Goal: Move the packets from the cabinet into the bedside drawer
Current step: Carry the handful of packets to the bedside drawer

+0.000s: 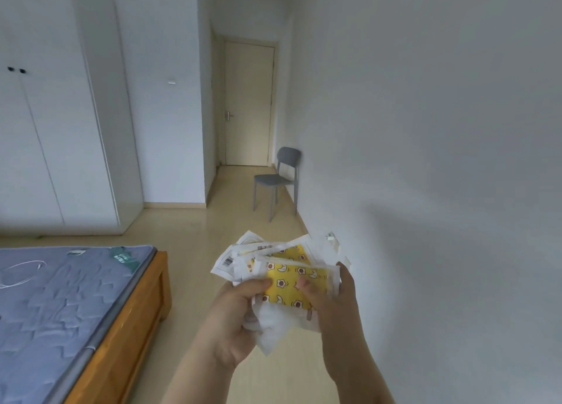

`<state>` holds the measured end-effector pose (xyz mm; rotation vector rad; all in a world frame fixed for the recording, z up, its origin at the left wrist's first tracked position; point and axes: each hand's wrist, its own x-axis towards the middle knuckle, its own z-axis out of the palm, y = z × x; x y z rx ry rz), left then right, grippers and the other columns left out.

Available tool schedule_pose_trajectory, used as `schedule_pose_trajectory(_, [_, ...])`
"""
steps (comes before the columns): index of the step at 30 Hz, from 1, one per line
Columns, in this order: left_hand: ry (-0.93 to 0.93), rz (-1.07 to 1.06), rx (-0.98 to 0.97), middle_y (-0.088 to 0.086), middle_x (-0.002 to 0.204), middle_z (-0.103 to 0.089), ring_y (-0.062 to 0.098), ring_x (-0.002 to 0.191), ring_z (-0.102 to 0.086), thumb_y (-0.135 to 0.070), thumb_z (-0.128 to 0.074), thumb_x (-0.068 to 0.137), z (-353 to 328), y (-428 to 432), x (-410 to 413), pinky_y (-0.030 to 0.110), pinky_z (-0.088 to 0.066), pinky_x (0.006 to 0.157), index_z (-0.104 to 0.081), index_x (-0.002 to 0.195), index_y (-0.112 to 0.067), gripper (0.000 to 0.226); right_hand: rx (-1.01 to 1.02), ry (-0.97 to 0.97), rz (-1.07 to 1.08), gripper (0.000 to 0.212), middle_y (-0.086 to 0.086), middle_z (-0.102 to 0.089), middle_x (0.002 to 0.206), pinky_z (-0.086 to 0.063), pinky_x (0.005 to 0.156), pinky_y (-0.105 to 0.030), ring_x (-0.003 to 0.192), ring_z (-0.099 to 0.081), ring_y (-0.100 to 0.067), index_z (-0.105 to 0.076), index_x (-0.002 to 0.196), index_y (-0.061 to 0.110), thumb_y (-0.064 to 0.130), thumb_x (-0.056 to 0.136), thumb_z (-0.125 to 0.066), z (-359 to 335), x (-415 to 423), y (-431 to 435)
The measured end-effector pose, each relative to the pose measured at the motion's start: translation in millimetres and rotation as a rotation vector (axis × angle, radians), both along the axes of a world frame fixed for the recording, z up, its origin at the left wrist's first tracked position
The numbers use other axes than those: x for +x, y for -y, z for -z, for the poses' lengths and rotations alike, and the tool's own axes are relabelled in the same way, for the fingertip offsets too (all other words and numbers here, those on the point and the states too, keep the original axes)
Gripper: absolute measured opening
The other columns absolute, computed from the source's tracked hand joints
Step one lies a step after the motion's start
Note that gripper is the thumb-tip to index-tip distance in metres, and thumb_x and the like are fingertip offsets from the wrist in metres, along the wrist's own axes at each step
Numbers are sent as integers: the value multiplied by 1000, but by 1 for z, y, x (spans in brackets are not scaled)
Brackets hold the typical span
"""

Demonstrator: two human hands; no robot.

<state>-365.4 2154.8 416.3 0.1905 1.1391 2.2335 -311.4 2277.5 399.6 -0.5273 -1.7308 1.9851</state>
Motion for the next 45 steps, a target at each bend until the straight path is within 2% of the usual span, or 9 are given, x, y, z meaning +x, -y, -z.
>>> schedule_pose_trajectory(3, [24,-140,45,19,94,-72,28,68,-72,4,-49,87,-7,-34,-61,36,-59,54,-64,103,-6,24,-389,-173,-204,91,-15,-66,111,-56,77,-43,97,-68,-30,-52,123,10,36,45,-91,-1,-68,-37])
schedule_pose_trajectory(7, [-3,-312,99,18,100,-72,28,76,-72,-1,-57,73,-16,-66,-138,36,-60,58,-63,107,-9,36,-619,-142,-415,59,-12,-68,114,-53,85,-41,105,-65,-29,-57,125,15,26,70,-72,-8,-153,-51])
schedule_pose_trajectory(13, [0,-489,27,15,89,-74,28,72,-72,5,-58,81,-12,-88,-238,38,-60,58,-64,105,-8,27,-652,-62,-389,37,-12,-71,108,-46,99,-48,103,-66,-30,-61,118,13,26,84,-61,-13,-278,-61])
schedule_pose_trajectory(18, [9,-488,110,15,110,-70,36,98,-68,-27,-50,92,-4,-97,-343,52,-56,77,-57,120,-18,31,-707,-31,-308,26,-10,-73,102,-50,90,-47,102,-66,-30,-62,112,15,17,86,-61,-5,-382,-84])
schedule_pose_trajectory(27, [-75,-550,146,13,99,-73,31,83,-72,-11,-47,95,-39,-96,-571,51,-58,62,-60,109,-16,20,-726,-137,-357,15,-10,-73,100,-44,100,-52,105,-64,-31,-64,103,15,13,89,-58,-45,-612,-88])
schedule_pose_trajectory(37, [52,-731,-13,10,90,-73,25,74,-71,-11,-51,95,4,-76,-771,44,-58,67,-61,102,-14,13,-886,75,-288,7,-11,-69,98,-47,93,-49,96,-64,-29,-63,95,13,16,92,-57,-13,-807,-90])
schedule_pose_trajectory(40, [44,-892,-67,17,105,-69,33,88,-69,-12,-55,93,12,-63,-845,54,-56,75,-59,111,-10,18,-808,105,-353,14,-10,-70,100,-48,93,-52,95,-66,-30,-64,104,13,15,92,-57,-6,-886,-83])
schedule_pose_trajectory(42, [-1,-1023,-188,19,107,-66,36,94,-66,-18,-60,91,12,-58,-897,62,-51,83,-59,103,-12,13,-715,92,-321,21,-8,-70,101,-52,86,-48,92,-66,-28,-63,112,15,12,92,-57,-6,-944,-83])
schedule_pose_trajectory(45, [-100,-1185,-333,9,94,-68,29,86,-67,-20,-61,91,2,-56,-968,54,-54,83,-58,95,-16,6,-562,46,-279,26,-6,-68,101,-53,76,-40,89,-65,-27,-61,117,16,8,93,-54,-13,-1033,-75])
